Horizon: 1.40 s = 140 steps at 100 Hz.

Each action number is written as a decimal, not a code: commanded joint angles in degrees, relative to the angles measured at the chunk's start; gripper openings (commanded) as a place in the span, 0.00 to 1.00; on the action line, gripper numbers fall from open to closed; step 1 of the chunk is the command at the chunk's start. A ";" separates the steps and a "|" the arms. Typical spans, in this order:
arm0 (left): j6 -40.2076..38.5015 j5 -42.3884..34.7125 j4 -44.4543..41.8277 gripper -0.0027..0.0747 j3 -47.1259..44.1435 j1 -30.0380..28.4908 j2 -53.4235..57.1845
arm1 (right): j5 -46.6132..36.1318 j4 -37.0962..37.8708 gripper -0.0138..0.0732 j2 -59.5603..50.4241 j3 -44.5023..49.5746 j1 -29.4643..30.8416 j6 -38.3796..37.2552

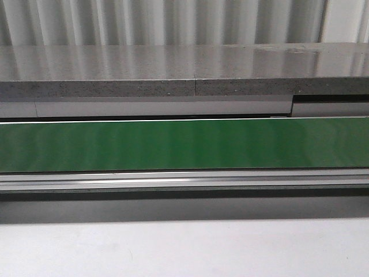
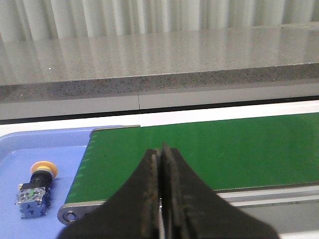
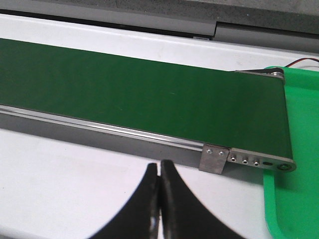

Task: Move button from right to left

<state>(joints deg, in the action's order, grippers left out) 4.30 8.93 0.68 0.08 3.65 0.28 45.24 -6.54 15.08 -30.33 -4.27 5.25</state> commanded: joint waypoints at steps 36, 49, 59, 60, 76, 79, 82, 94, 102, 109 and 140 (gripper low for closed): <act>-0.09 -4.06 -0.06 0.01 -1.43 0.36 2.03 | -4.19 0.03 0.08 0.52 -1.46 -0.08 0.43; -0.09 -4.06 -0.06 0.01 -1.43 0.36 2.03 | -4.19 0.03 0.08 0.52 -1.46 -0.08 0.43; -0.09 -4.06 -0.06 0.01 -1.43 0.36 2.03 | -4.12 0.46 0.08 0.52 -1.46 -0.08 0.43; -0.09 -4.06 -0.06 0.01 -1.43 0.36 2.03 | -4.12 0.46 0.08 0.52 -1.46 -0.03 0.43; -0.09 -4.06 -0.06 0.01 -1.43 0.36 2.03 | -8.92 0.56 0.08 0.52 0.82 0.49 0.43; -0.09 -4.06 -0.06 0.01 -1.43 0.36 2.03 | -11.59 0.77 0.08 0.52 1.84 1.13 0.43; -0.09 -4.06 -0.06 0.01 -1.43 0.36 2.03 | -14.87 0.88 0.08 0.52 3.04 1.77 0.43; -0.09 -4.06 -0.06 0.01 -1.43 0.36 2.03 | -33.14 1.71 0.08 0.52 10.84 4.80 0.43; -0.09 -4.06 -0.06 0.01 -1.43 0.36 2.03 | -46.05 2.62 0.08 0.17 17.74 6.41 0.36; -0.09 -4.06 -0.06 0.01 -1.43 0.36 2.03 | -51.90 2.76 0.08 -2.24 22.62 6.80 0.36; -0.09 -4.06 -0.06 0.01 -1.43 0.36 2.03 | -44.75 5.69 0.08 -15.18 30.99 6.92 -3.48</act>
<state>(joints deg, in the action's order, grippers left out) 4.30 9.03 0.68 0.08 3.65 0.28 1.35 -2.55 2.97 1.51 2.32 2.18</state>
